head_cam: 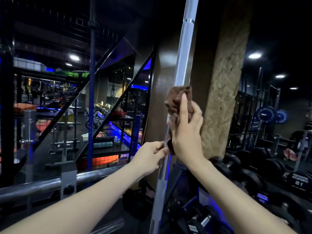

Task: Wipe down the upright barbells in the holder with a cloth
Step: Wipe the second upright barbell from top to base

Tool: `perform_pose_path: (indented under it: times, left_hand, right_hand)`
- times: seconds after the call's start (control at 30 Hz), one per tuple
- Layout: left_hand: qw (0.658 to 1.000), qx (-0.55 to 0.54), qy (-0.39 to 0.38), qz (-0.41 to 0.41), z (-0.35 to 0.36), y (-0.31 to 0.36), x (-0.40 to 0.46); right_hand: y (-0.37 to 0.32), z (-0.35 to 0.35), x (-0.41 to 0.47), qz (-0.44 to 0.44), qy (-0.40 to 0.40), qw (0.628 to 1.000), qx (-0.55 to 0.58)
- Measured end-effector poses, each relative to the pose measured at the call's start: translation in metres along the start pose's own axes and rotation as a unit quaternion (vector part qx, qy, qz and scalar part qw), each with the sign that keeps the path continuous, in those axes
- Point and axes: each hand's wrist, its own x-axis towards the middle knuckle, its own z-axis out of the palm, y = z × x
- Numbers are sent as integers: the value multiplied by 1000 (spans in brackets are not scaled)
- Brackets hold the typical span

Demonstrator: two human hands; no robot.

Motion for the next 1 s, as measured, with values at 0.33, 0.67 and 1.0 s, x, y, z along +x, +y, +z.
perform_pose_path:
  times: [0.33,0.67,1.0]
  left_hand:
    - [999,32,15,-12,-4,-4,1]
    - [1000,0,27,-12,-11,-9,3]
    - [999,4,44,-13,-10,-11,4]
  right_hand:
    - [14,-14,68,48,-65,981,176]
    - [15,-3,56,53,-101,967,226]
    - [-2,-1,-5,-26,-53,997,-40]
